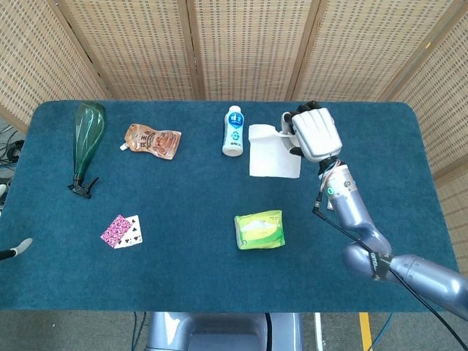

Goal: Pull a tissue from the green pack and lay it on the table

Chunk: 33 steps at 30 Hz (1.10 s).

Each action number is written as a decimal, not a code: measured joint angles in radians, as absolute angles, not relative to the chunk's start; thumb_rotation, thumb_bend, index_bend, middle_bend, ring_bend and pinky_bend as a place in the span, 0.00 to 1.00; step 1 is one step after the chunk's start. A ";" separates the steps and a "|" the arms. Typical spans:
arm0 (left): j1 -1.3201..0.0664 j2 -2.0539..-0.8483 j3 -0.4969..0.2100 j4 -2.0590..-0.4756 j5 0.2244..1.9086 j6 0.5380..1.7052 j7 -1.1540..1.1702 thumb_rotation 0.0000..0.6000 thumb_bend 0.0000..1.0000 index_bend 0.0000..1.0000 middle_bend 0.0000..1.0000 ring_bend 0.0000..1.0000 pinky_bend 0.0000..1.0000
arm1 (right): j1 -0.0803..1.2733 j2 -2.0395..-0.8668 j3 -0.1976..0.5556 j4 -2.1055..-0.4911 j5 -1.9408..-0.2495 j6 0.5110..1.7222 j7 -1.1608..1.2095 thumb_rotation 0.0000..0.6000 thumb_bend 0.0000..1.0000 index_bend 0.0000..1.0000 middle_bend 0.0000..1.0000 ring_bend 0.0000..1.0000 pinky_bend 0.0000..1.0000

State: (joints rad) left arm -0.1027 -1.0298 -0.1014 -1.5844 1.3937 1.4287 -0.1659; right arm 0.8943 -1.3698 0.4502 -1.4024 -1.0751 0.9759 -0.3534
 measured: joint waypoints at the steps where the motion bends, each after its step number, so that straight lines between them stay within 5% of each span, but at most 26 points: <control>1: -0.105 -1.030 -0.103 -1.583 1.388 1.423 -0.166 1.00 0.00 0.00 0.00 0.00 0.00 | 0.905 -1.401 0.439 -1.355 -1.065 0.964 -0.356 1.00 0.57 0.63 0.62 0.44 0.33; 9: -0.124 -1.034 -0.113 -1.572 1.352 1.379 -0.160 1.00 0.00 0.00 0.00 0.00 0.00 | 0.953 -1.590 0.341 -1.071 -1.054 0.870 -0.333 1.00 0.50 0.62 0.53 0.40 0.33; 11: -0.127 -1.035 -0.113 -1.571 1.348 1.372 -0.157 1.00 0.00 0.00 0.00 0.00 0.00 | 0.962 -1.626 0.317 -1.017 -1.061 0.844 -0.319 1.00 0.33 0.50 0.36 0.28 0.33; 13: -0.131 -1.037 -0.114 -1.569 1.344 1.366 -0.152 1.00 0.00 0.00 0.00 0.00 0.00 | 0.968 -1.646 0.301 -0.986 -1.065 0.813 -0.301 1.00 0.07 0.16 0.08 0.08 0.29; 15: -0.131 -1.038 -0.114 -1.569 1.343 1.365 -0.150 1.00 0.00 0.00 0.00 0.00 0.00 | 0.971 -1.651 0.295 -0.977 -1.062 0.786 -0.291 1.00 0.00 0.01 0.00 0.00 0.22; 21: -0.129 -1.037 -0.113 -1.571 1.345 1.370 -0.153 1.00 0.00 0.00 0.00 0.00 0.00 | 0.970 -1.632 0.303 -0.996 -0.994 0.752 -0.304 1.00 0.00 0.00 0.00 0.00 0.17; 33: -0.119 -1.033 -0.103 -1.577 1.373 1.396 -0.162 1.00 0.00 0.00 0.00 0.00 0.00 | 0.815 -1.387 0.291 -1.347 -1.118 0.967 -0.226 1.00 0.00 0.00 0.00 0.00 0.12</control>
State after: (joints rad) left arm -0.1185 -1.0332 -0.1034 -1.5773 1.3732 1.3957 -0.1616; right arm 0.8148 -1.3875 0.2906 -1.3470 -1.1182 0.9673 -0.2262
